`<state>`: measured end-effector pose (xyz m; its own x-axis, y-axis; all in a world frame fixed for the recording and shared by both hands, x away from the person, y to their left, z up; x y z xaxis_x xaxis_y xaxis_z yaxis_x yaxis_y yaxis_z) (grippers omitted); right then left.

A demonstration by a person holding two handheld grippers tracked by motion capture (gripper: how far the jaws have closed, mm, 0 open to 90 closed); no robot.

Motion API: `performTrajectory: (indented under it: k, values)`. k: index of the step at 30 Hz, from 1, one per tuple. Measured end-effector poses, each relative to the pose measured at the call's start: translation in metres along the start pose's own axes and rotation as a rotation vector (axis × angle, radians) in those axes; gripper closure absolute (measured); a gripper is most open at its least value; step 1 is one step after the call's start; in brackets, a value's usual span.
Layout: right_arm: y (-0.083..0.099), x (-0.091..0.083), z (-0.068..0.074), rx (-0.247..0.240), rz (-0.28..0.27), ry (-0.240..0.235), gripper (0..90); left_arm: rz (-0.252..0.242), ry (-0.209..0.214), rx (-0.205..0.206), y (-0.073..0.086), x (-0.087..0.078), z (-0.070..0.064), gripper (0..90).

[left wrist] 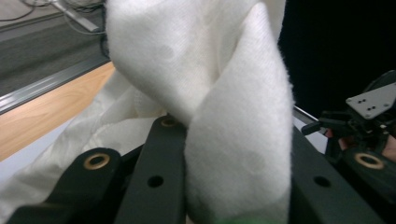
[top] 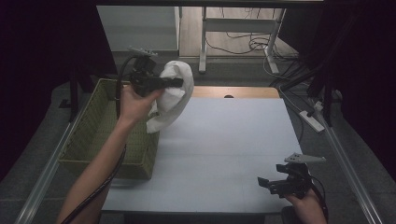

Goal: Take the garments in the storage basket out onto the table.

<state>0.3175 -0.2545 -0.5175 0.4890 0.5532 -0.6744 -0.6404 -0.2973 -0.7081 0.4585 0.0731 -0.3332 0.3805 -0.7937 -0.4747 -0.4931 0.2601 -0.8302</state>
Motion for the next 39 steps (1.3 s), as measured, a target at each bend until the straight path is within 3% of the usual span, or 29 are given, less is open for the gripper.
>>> performTrajectory:
  k: [10,17,26,39]
  values:
    - [0.0,0.0,0.0,0.003,-0.002,-0.001,1.2,0.01,0.07,0.03,-0.007,0.024,-0.022,79.4]
    - [0.0,0.0,0.0,0.003,-0.005,-0.001,1.2,0.048,0.076,0.055,-0.005,0.04,-0.031,79.0]
    - [0.0,0.0,0.0,0.002,-0.005,-0.003,1.1,0.136,0.008,0.065,0.018,0.065,-0.019,78.6]
    - [0.0,0.0,0.0,-0.002,0.003,-0.004,1.1,0.205,-0.004,0.026,0.057,0.107,-0.001,77.5]
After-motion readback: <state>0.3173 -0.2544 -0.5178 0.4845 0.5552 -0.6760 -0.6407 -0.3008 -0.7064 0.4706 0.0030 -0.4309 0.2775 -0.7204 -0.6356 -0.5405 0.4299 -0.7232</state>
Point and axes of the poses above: each handheld gripper's, and its own axes: x roughly forward along the jaws, y roughly out of its underside, z roughly to its left, the point moved 10 cm from there along x, roughly forward along the jaws
